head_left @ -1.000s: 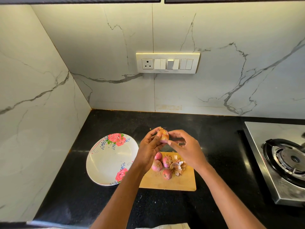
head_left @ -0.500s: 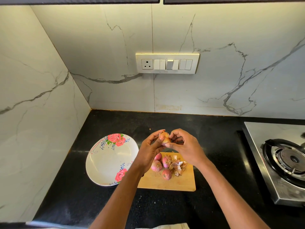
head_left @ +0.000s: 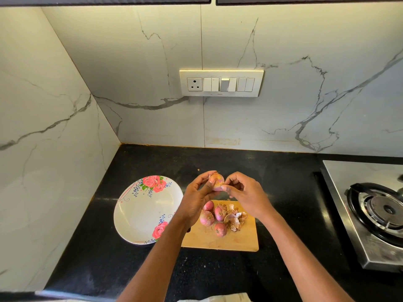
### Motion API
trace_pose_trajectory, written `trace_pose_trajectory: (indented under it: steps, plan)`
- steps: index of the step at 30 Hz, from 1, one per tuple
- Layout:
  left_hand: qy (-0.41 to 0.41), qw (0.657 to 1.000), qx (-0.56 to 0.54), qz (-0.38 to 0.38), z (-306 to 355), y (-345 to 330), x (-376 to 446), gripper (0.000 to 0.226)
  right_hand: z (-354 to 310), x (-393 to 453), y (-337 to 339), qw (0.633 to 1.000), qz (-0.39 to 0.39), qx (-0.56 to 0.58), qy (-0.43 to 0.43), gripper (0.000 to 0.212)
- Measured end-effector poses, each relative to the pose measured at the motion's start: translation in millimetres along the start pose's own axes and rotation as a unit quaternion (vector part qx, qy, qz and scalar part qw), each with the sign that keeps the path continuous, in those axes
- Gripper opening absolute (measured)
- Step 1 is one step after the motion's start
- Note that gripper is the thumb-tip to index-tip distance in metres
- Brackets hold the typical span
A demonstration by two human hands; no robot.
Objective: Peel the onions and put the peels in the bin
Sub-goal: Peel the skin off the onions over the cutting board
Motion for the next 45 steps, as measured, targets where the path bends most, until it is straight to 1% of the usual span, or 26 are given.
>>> trace_pose_trajectory:
  steps: [3, 7, 9, 11, 13, 16, 18, 19, 21, 25, 30, 34, 38, 40, 43, 45]
  plan:
    - [-0.002, 1.000, -0.013, 0.008, 1, 1, 0, 0.043, 3, -1, -2, 1.000, -0.002, -0.015, 0.012, 0.006]
    - [-0.014, 1.000, -0.005, 0.024, -3, -3, 1, 0.046, -3, -3, 1, 0.997, 0.026, -0.048, 0.061, 0.006]
    - [-0.017, 0.999, -0.001, 0.047, -6, -1, 4, 0.037, -4, -4, 2, 0.995, 0.031, -0.052, 0.074, 0.005]
    - [-0.003, 0.997, -0.029, 0.075, -9, 6, 7, 0.029, -4, -7, 1, 0.996, 0.030, -0.051, 0.073, 0.005]
    - [0.006, 0.995, -0.048, 0.083, -9, 13, 8, 0.028, -2, -7, 4, 0.996, 0.046, -0.045, 0.058, 0.006]
    - [0.009, 0.997, -0.052, 0.064, -6, 11, 5, 0.036, -1, -4, 10, 0.996, 0.075, -0.023, 0.033, 0.020]
    - [0.001, 0.998, -0.040, 0.047, -5, 6, 3, 0.040, -5, -3, 7, 0.997, 0.071, -0.015, 0.039, 0.030]
    - [-0.004, 0.999, -0.032, 0.039, -4, 4, 2, 0.039, -7, -3, 3, 0.996, 0.069, -0.018, 0.049, 0.031]
    - [-0.010, 0.999, -0.024, 0.031, -4, 1, 1, 0.037, -7, -5, -1, 0.994, 0.085, -0.030, 0.062, 0.025]
    - [-0.016, 0.999, -0.021, 0.038, -3, 2, 1, 0.038, -5, -5, 1, 0.987, 0.133, -0.034, 0.088, 0.009]
    - [-0.031, 0.998, -0.014, 0.055, -5, 4, 1, 0.035, -5, -4, -4, 0.986, 0.116, -0.068, 0.103, 0.010]
    - [-0.027, 0.996, -0.004, 0.083, -14, 3, 3, 0.032, -1, -7, -10, 0.982, 0.077, -0.114, 0.129, 0.014]
    - [0.020, 0.989, -0.074, 0.127, -16, 15, 9, 0.031, 2, -17, -16, 0.980, 0.026, -0.131, 0.145, 0.014]
    - [0.037, 0.985, -0.103, 0.132, -11, 19, 11, 0.030, 8, -19, -12, 0.984, 0.021, -0.129, 0.121, 0.012]
    - [0.039, 0.987, -0.105, 0.113, -3, 18, 11, 0.024, 19, -17, -5, 0.989, 0.025, -0.131, 0.066, 0.005]
    - [0.030, 0.989, -0.105, 0.100, -1, 16, 9, 0.030, 27, -16, -7, 0.989, 0.008, -0.146, 0.030, 0.009]
Point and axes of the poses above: each hand's wrist, its own x-axis towards the middle knuckle, its own y-axis out of the back of the hand, z = x × y, the point moved 7 cm from there along x, towards the middle knuckle, and after that the axes turned 15 degrees about z, right-handed, at the moved point
